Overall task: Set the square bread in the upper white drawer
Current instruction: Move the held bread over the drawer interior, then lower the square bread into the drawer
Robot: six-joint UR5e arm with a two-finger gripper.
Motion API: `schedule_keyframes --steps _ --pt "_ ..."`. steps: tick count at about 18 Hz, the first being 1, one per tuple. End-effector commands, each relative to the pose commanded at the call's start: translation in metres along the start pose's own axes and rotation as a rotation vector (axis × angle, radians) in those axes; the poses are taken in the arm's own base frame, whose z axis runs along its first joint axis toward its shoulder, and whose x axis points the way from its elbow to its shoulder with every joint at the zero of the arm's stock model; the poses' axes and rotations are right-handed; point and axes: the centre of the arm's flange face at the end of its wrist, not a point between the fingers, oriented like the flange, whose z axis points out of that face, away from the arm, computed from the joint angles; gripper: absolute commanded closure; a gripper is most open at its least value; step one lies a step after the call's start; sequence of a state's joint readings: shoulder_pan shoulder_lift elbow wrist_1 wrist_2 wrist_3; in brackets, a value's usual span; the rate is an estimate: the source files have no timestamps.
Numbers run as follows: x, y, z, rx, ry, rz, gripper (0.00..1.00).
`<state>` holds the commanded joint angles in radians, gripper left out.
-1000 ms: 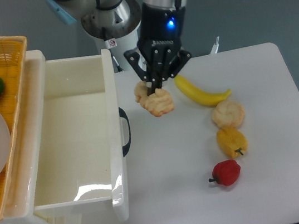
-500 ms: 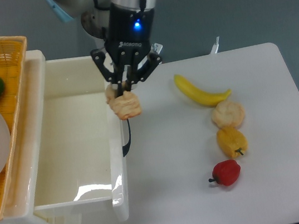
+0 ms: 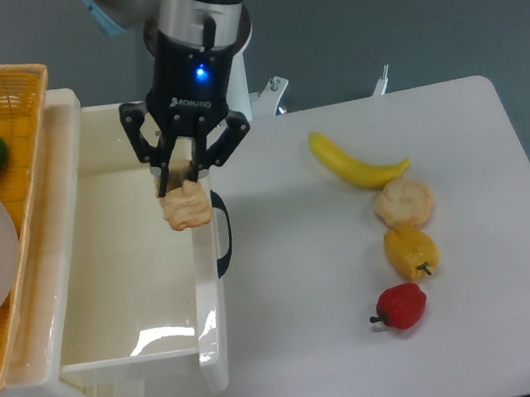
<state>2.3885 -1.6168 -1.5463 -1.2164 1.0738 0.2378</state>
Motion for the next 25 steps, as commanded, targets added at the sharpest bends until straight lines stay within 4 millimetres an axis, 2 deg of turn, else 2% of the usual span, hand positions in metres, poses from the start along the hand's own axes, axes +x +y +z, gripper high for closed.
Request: schedule_keyframes --steps 9,13,14,15,19,25 --pt "0.013 0.001 0.017 -0.026 0.018 0.034 0.49" --pt "0.014 0.001 0.017 -0.026 0.019 0.043 0.36" --pt "0.013 0.001 0.018 -0.028 0.019 0.043 0.29" --pt "0.013 0.0 0.018 -0.028 0.018 0.044 0.17" --pt "0.012 0.0 0.021 -0.032 0.017 0.04 0.13" --pt "0.011 0.0 0.023 -0.036 0.018 0.04 0.13"
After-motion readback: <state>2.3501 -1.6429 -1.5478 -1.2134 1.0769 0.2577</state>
